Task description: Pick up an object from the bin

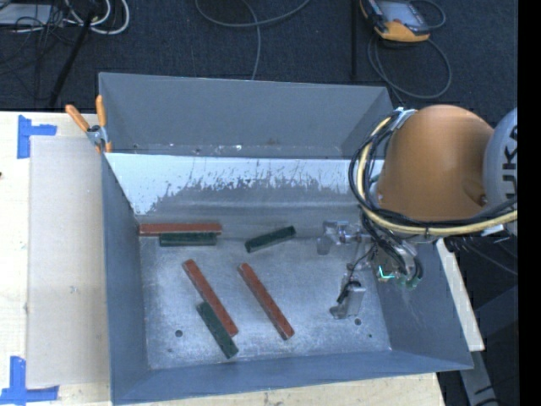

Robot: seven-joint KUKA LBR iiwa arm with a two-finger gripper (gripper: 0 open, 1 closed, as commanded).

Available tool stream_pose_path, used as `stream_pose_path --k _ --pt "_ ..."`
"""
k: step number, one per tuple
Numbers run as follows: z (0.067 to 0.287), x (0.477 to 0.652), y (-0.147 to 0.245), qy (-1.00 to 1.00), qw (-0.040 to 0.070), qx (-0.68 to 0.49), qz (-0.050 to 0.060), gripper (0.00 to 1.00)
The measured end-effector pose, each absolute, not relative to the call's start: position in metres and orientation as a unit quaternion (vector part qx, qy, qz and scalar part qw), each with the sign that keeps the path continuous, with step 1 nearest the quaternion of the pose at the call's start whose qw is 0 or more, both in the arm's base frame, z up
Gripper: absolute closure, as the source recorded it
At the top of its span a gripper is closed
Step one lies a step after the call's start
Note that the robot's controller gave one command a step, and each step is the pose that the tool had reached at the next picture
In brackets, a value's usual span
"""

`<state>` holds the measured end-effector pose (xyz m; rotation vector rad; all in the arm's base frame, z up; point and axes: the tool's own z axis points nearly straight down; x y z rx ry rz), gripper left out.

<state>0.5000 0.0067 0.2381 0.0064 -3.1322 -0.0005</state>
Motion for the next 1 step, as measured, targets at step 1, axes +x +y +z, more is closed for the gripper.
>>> stream_pose_path --k 1 --pt "0.2420 0.5015 0.0066 -1.000 0.001 0.002 0.000 0.00"
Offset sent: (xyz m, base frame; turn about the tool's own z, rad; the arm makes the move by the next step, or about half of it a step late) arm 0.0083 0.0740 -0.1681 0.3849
